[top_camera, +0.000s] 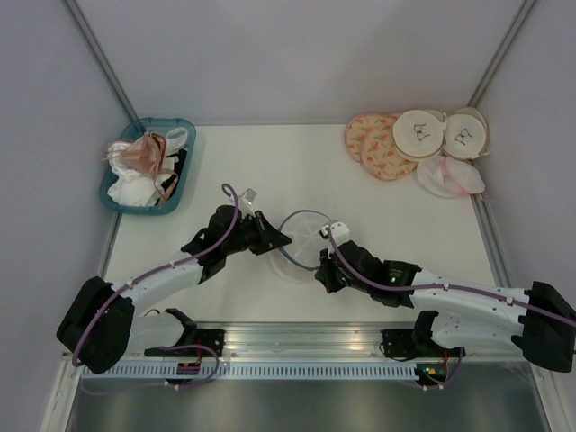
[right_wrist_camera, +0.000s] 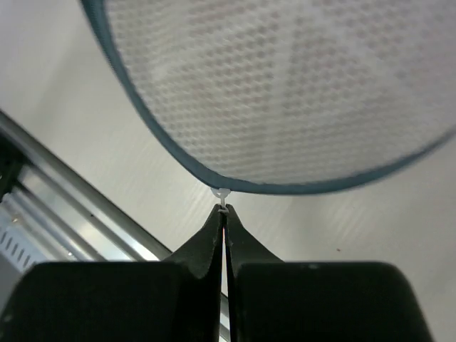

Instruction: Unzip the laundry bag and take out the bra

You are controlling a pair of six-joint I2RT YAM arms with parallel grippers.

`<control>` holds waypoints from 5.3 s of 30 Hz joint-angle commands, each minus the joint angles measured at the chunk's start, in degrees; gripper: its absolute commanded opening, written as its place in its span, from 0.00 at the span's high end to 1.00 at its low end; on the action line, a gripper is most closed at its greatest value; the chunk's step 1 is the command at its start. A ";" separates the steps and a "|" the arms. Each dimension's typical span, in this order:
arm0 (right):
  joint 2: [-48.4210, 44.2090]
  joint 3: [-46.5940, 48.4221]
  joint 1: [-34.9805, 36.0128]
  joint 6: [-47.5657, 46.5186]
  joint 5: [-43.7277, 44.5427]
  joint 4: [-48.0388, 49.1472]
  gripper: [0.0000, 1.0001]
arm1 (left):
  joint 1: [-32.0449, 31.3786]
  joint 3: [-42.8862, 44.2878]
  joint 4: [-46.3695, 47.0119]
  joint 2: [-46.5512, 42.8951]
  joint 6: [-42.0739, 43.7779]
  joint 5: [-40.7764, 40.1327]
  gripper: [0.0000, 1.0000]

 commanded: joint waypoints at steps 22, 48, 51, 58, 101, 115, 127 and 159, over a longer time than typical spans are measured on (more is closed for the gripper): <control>20.40 13.48 -10.36 7.84 49.35 -11.56 1.00 | 4.02 9.25 -1.66 5.71 13.75 17.98 0.98; 20.75 8.48 -12.21 6.44 39.17 -8.48 1.00 | 4.02 -5.78 7.82 -0.29 20.95 -6.17 0.00; 19.70 7.86 -12.12 5.92 38.55 -7.78 1.00 | 4.11 -4.21 11.08 6.12 20.43 -7.31 0.00; 18.47 7.25 -12.21 5.13 37.76 -7.61 1.00 | 4.28 -0.60 21.52 18.62 14.19 -4.16 0.01; 3.16 15.24 -12.03 -2.09 14.47 -5.50 0.02 | 5.08 -6.40 16.54 -5.70 9.35 3.93 0.98; 6.78 18.85 -12.03 8.01 35.36 -27.62 0.02 | 5.08 -9.56 14.52 -8.70 9.88 1.65 0.98; -3.04 16.21 -10.98 7.97 38.04 -30.82 0.02 | 5.16 -15.63 16.45 -8.88 8.74 -0.02 0.98; -3.59 22.18 -9.48 5.39 36.18 -25.80 0.28 | 5.16 -17.65 8.81 -22.76 5.05 -3.36 0.98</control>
